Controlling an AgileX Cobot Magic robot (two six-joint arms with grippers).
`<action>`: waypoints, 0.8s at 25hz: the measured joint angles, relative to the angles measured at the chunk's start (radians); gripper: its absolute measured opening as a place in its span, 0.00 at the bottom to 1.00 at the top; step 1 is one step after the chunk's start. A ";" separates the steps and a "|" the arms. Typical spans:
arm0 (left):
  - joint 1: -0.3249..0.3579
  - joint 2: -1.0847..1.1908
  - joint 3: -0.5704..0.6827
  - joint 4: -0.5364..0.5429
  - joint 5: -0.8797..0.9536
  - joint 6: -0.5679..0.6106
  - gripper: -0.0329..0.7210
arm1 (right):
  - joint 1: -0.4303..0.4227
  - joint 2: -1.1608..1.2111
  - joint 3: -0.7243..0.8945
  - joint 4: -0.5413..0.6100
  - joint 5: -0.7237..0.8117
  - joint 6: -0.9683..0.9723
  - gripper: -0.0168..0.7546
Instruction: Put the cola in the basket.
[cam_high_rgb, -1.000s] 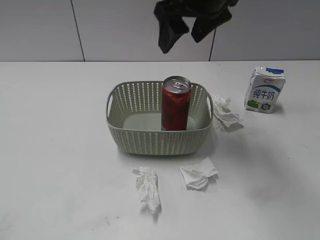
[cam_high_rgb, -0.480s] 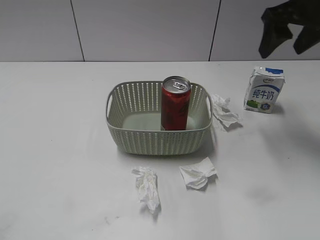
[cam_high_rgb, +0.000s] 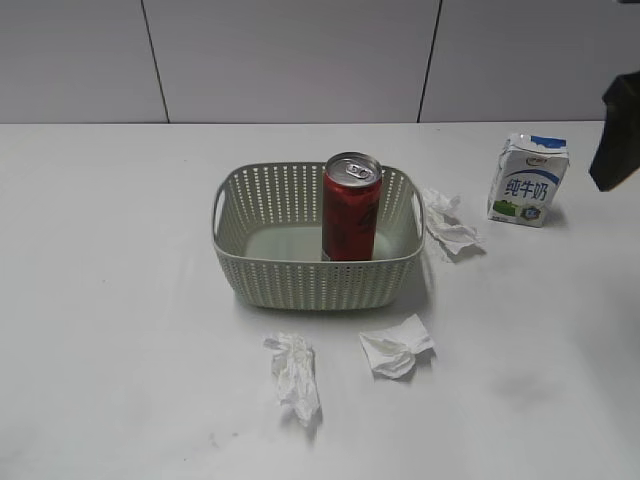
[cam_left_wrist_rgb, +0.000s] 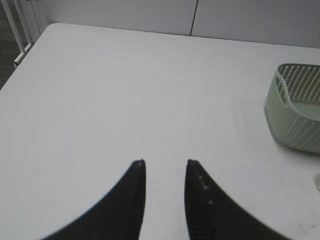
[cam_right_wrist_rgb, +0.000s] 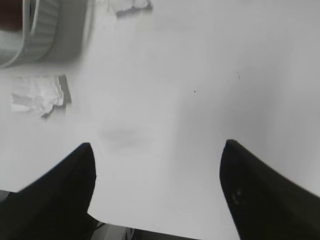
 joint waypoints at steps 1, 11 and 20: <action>0.000 0.000 0.000 0.000 0.000 0.000 0.33 | 0.000 -0.024 0.035 0.000 0.000 0.000 0.78; 0.000 0.000 0.000 0.000 0.000 0.000 0.33 | 0.000 -0.288 0.357 0.000 -0.101 0.003 0.78; 0.000 0.000 0.000 0.000 0.000 0.000 0.33 | 0.000 -0.432 0.656 0.000 -0.257 0.005 0.78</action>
